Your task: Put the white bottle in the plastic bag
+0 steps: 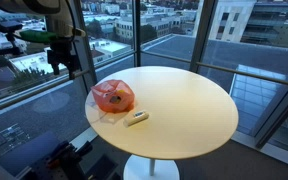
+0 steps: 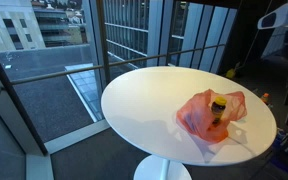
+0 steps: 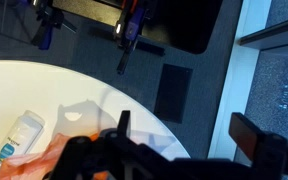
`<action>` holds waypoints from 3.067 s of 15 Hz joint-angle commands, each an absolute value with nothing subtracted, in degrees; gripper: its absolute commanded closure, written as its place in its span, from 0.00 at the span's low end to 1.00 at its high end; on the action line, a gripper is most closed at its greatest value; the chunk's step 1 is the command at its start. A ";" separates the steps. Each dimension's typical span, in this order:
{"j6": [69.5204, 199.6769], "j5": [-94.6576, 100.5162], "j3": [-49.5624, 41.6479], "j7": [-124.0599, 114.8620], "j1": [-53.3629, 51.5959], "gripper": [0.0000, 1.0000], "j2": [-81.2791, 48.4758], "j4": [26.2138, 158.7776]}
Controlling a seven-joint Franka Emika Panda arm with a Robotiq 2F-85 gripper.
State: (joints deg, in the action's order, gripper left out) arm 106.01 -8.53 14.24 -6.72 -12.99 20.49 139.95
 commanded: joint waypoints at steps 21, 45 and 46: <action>119.36 3.72 9.79 -24.91 -0.38 0.00 17.77 137.13; 127.82 5.18 -0.38 -29.97 5.42 0.00 5.90 137.51; 128.38 5.93 -0.37 -31.26 5.63 0.00 5.59 137.43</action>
